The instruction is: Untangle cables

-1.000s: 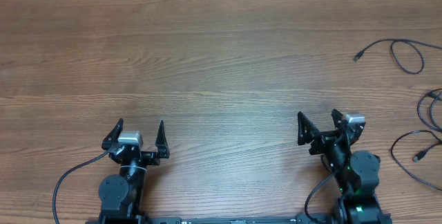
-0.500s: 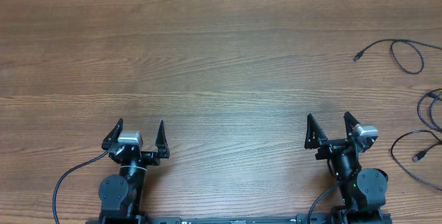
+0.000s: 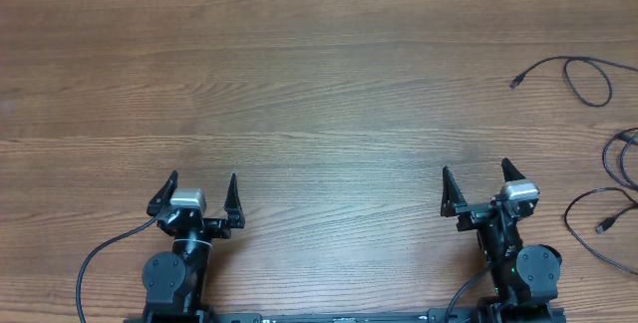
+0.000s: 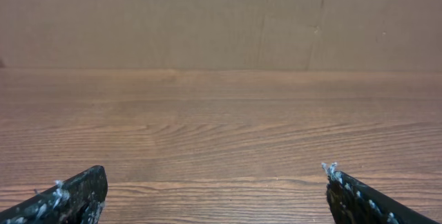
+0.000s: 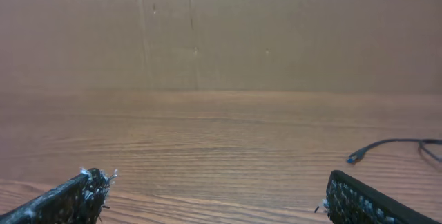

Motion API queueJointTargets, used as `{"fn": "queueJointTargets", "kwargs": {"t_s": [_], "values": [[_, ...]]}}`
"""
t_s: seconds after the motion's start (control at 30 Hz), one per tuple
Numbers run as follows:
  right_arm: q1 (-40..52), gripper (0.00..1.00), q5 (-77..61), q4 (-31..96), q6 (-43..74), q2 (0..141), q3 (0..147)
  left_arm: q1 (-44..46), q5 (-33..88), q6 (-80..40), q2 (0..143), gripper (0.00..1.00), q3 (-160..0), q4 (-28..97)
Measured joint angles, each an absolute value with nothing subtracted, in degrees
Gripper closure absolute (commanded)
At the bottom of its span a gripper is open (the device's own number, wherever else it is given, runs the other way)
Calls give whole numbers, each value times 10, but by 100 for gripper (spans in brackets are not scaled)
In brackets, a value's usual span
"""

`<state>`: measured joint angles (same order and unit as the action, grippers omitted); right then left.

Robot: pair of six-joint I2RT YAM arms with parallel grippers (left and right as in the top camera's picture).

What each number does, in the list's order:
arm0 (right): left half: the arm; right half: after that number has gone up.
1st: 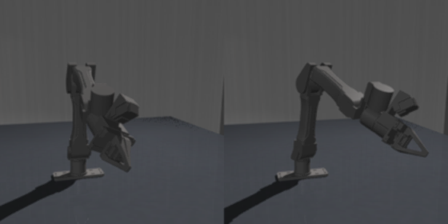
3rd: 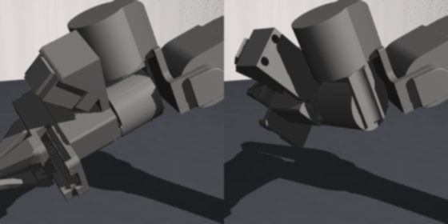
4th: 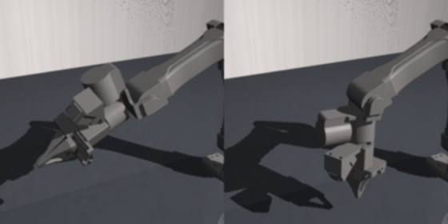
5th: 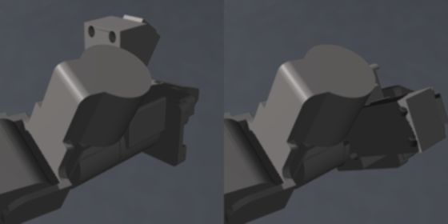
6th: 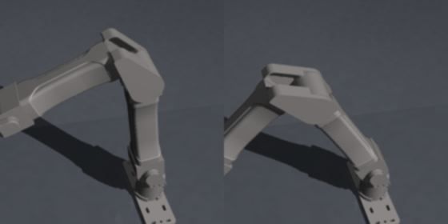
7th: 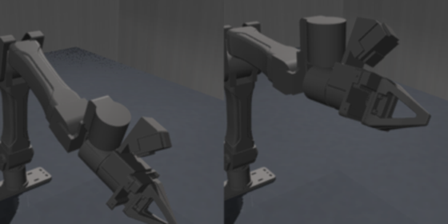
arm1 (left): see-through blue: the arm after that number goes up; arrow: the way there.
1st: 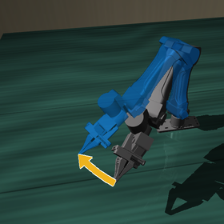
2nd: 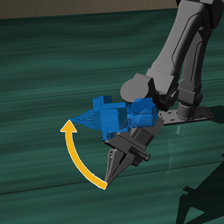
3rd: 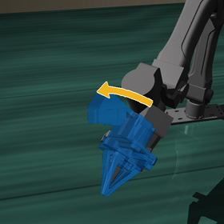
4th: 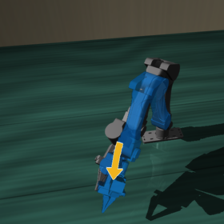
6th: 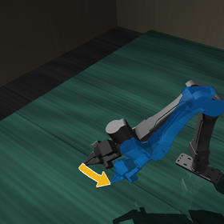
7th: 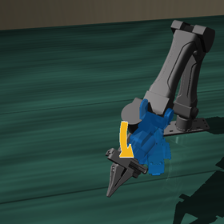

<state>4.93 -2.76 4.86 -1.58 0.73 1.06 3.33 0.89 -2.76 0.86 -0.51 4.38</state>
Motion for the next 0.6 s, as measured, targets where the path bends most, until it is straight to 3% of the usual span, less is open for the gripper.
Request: {"fn": "queueJointTargets", "kwargs": {"t_s": [0.6], "values": [[49, 0, -28, 48, -40, 7, 11, 33, 9, -28, 9, 0, -5, 44]]}}
